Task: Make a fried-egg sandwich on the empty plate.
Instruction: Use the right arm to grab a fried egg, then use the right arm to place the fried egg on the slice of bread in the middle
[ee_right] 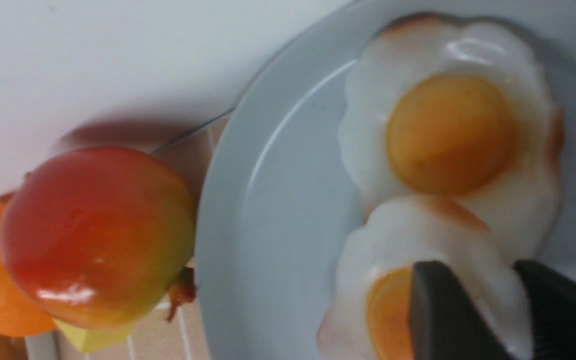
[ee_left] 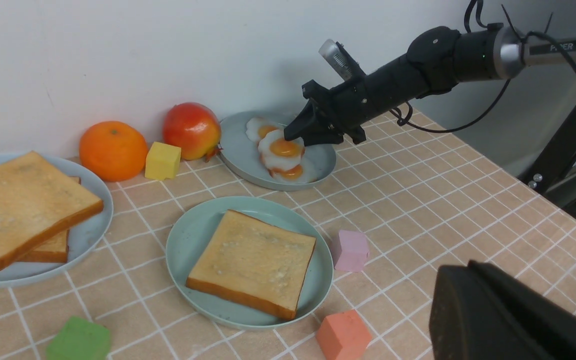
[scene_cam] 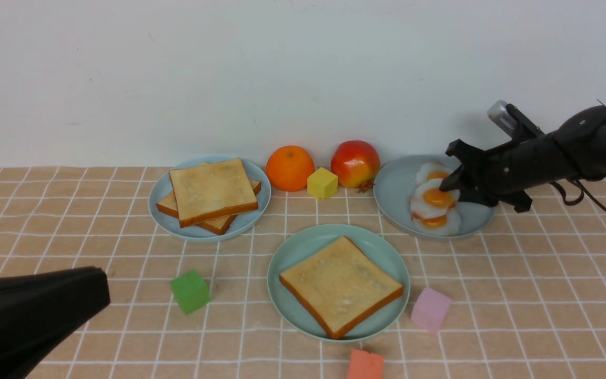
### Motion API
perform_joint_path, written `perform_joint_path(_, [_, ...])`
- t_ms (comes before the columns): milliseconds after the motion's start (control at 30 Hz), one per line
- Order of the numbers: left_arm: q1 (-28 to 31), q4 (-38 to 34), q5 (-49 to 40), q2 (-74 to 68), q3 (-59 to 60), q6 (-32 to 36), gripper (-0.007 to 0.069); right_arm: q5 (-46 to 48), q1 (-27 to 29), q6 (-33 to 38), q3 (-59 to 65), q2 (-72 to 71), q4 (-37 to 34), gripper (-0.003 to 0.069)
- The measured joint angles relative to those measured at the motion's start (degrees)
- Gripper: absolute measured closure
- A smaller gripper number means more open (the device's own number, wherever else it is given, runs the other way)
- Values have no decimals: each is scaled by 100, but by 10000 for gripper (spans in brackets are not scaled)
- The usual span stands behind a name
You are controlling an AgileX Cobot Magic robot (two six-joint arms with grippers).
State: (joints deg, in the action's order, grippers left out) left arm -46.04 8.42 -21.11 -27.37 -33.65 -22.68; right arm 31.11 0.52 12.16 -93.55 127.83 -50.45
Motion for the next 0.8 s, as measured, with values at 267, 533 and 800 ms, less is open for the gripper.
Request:
perform_joint_path(267, [0,-12,0,0,0,0,636,230,0,60,5,-363,140,606])
perform_joint_path(533, [0,248,-127,0,0,0,632,1646,-40,664,105,-1525,83,606])
perform_joint_path(800, [0,938,-590,0,1,5,626,2175,-1025,1461,1701,-2680,-626,606])
